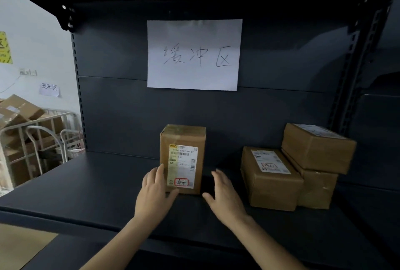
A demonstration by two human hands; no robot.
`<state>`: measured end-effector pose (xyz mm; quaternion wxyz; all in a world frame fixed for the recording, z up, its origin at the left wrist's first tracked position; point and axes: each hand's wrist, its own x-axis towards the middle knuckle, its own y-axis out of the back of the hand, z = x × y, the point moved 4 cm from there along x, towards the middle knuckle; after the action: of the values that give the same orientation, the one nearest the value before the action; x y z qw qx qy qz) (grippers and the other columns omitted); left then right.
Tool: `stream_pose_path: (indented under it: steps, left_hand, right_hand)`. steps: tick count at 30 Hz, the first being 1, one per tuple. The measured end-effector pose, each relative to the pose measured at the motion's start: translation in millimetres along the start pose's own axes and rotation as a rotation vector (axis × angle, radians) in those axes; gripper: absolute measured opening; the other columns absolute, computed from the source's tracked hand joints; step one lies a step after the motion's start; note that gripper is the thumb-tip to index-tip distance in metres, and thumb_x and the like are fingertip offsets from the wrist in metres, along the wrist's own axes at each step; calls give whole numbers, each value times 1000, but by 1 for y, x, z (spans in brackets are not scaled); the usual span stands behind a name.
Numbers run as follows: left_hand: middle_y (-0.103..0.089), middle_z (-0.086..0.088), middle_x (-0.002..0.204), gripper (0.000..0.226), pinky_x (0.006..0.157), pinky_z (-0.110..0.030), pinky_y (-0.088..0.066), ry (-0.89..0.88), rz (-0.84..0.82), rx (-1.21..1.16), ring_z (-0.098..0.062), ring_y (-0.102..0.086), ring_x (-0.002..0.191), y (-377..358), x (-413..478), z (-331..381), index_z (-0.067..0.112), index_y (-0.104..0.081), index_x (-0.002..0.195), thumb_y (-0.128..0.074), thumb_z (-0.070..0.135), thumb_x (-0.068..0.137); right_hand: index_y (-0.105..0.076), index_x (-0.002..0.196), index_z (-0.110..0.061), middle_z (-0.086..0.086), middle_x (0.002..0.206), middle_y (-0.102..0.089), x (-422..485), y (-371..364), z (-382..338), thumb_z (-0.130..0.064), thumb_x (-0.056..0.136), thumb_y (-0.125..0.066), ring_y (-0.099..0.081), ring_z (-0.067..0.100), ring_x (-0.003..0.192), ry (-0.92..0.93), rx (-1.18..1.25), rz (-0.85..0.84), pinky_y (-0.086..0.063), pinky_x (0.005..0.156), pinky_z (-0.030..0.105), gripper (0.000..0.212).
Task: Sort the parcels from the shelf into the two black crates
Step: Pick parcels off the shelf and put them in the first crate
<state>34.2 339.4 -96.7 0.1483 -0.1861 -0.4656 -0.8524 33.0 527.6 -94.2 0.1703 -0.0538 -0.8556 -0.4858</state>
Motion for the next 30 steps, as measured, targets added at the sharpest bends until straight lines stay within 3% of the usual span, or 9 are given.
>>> stream_pose_path:
  steps: [3, 6, 16, 19, 22, 26, 30]
  left_hand:
    - [-41, -6, 142, 71, 105, -34, -39, -194, 42, 199, -25, -34, 135, -2, -15, 24, 12, -35, 139, -65, 42, 82]
    - [-29, -4, 150, 71, 113, -32, -28, -262, -58, 292, -21, -25, 140, -15, -19, 47, 16, -23, 145, -52, 47, 89]
    - [-18, -3, 155, 69, 117, -30, -18, -418, -223, 162, -19, -13, 144, -60, -10, 125, 17, -18, 148, -43, 49, 92]
    - [-22, -5, 154, 66, 115, -33, -22, -286, -348, -97, -21, -16, 143, -77, -3, 145, 14, -21, 148, -39, 49, 94]
    - [-34, -9, 150, 63, 107, -31, -28, -27, -520, -447, -24, -30, 138, -90, 8, 164, 12, -26, 146, -34, 50, 96]
    - [-54, -6, 130, 60, 89, -28, -35, 224, -661, -792, -21, -51, 113, -102, 18, 176, 15, -42, 136, -32, 56, 93]
    - [-55, -4, 113, 50, 85, -32, -38, 338, -619, -850, -19, -51, 100, -103, 20, 165, 13, -44, 133, -36, 46, 96]
  right_hand:
    - [-19, 146, -16, 3, 156, -15, -12, 23, 6, -35, 92, -51, -17, 17, 143, 72, -189, 72, -20, 113, 30, 66]
    - [-19, 146, -16, 4, 156, -16, -25, 48, 20, -39, 94, -46, -18, 19, 142, 73, -289, 134, -20, 114, 32, 64]
    - [-32, 140, -13, 6, 144, -35, -69, 116, 94, -38, 92, -48, -35, 19, 130, -162, -294, 359, -35, 106, 30, 56]
    - [-34, 139, -11, 9, 138, -39, -73, 124, 117, -39, 93, -46, -41, 20, 125, -313, -151, 387, -39, 98, 28, 55]
    - [-40, 135, -11, 7, 133, -45, -66, 120, 127, -35, 94, -47, -46, 19, 121, -386, 183, 345, -38, 98, 25, 48]
    - [-49, 125, -16, -6, 101, -60, -55, 113, 125, -40, 95, -44, -54, 2, 89, -468, 461, 334, -42, 77, 14, 39]
    - [-56, 119, -18, 0, 116, -61, -45, 103, 123, -53, 92, -39, -54, 12, 102, -525, 592, 232, -42, 91, 28, 47]
